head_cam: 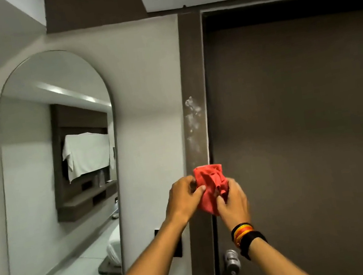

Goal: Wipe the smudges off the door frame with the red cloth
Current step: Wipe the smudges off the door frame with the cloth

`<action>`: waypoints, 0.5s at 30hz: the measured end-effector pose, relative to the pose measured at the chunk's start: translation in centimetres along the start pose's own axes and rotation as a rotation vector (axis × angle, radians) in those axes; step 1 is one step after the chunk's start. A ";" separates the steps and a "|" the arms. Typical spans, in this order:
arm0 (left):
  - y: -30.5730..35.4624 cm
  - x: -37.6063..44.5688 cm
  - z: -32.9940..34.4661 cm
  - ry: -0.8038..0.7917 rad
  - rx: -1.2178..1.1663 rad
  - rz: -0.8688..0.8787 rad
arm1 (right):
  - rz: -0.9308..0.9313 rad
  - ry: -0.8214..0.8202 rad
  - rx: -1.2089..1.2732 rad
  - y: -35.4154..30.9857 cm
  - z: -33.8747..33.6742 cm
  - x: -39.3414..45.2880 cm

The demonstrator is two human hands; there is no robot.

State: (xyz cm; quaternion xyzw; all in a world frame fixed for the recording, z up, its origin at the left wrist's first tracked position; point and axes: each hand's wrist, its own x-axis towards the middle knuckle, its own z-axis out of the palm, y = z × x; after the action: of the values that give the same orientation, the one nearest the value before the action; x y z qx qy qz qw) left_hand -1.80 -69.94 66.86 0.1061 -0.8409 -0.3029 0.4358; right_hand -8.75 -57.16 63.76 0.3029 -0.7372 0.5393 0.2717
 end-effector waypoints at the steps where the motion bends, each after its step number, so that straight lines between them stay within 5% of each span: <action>1: -1.4 -0.6 -0.3 -0.019 0.007 -0.030 | 0.016 -0.010 0.011 0.6 1.5 -1.0; 9: -10.0 -3.6 3.2 -0.163 0.089 -0.086 | 0.167 0.125 -0.082 7.0 9.0 -7.8; 15: -13.2 -3.9 5.1 -0.089 -0.023 -0.127 | -0.171 0.023 -0.524 10.0 14.0 -10.4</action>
State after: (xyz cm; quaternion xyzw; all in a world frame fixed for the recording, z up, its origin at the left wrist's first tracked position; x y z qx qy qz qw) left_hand -4.72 -76.57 54.10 0.1404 -0.8475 -0.3440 0.3791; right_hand -10.20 -66.67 46.07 0.2775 -0.8201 0.3089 0.3938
